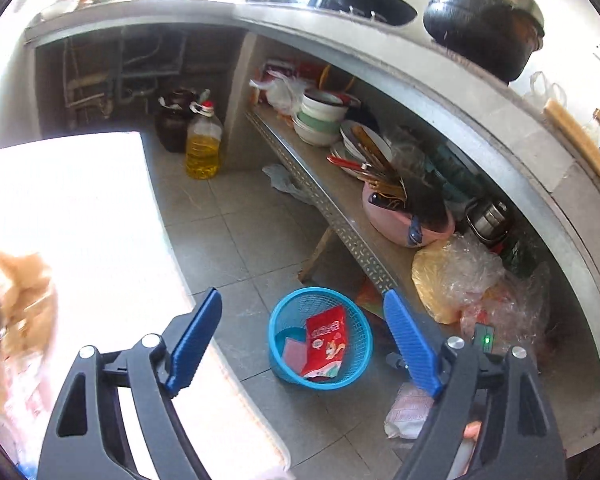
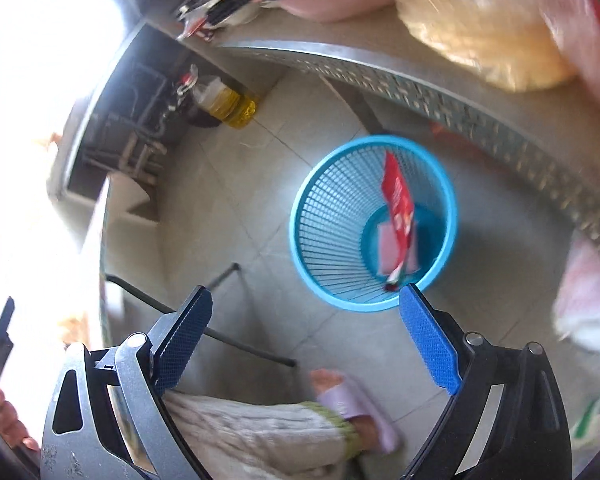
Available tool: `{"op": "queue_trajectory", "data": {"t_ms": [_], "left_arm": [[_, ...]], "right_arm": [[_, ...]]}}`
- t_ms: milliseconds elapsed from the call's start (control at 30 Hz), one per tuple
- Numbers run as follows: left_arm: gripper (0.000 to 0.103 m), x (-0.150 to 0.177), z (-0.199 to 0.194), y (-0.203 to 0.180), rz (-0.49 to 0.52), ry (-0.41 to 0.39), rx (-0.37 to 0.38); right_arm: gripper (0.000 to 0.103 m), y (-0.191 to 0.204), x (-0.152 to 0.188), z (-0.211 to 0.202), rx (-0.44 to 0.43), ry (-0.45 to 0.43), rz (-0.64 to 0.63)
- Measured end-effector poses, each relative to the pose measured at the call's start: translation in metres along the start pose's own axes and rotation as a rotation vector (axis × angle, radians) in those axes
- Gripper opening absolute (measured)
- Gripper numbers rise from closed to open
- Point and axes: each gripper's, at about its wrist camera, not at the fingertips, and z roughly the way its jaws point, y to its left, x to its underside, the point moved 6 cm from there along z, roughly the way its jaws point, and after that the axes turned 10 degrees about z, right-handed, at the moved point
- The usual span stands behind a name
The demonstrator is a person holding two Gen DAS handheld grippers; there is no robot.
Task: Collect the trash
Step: 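Grasp the red bag at the basket rim with the right gripper and drop it inside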
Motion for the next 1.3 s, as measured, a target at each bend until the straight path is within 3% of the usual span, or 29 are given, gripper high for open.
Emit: {"op": "queue_trajectory", "data": {"t_ms": [133, 467, 633, 733, 767, 833, 867, 933, 1100, 1300], "left_arm": [[0.082, 0.014, -0.036, 0.016, -0.005, -0.043, -0.016], [0.083, 0.043, -0.1, 0.059, -0.01, -0.099, -0.061], [0.084, 0.054, -0.11, 0.084, -0.03, -0.097, -0.085], [0.084, 0.06, -0.107, 0.099, -0.059, -0.072, -0.106], [0.084, 0.06, -0.106, 0.103, -0.067, -0.066, -0.109], [0.084, 0.061, -0.103, 0.111, -0.083, -0.058, -0.11], [0.084, 0.061, -0.103, 0.114, -0.088, -0.056, -0.11], [0.084, 0.06, -0.101, 0.119, -0.091, -0.05, -0.115], [0.084, 0.058, -0.1, 0.125, -0.084, -0.053, -0.123], [0.084, 0.061, -0.094, 0.131, -0.099, -0.03, -0.132]], "right_arm": [[0.09, -0.005, -0.004, 0.015, 0.067, 0.016, -0.009], [0.052, -0.065, -0.048, 0.15, 0.401, 0.146, -0.018], [0.045, -0.084, -0.056, 0.201, 0.521, 0.195, -0.077], [0.033, -0.1, -0.056, 0.225, 0.585, 0.249, -0.091], [0.02, -0.105, -0.055, 0.231, 0.605, 0.267, -0.091], [0.013, -0.109, -0.056, 0.238, 0.654, 0.268, -0.128], [0.004, -0.108, -0.057, 0.24, 0.671, 0.265, -0.165], [0.002, -0.107, -0.058, 0.244, 0.715, 0.278, -0.23], [0.001, -0.104, -0.075, 0.238, 0.893, 0.201, -0.428], [0.001, -0.114, -0.07, 0.256, 0.941, 0.24, -0.488]]}}
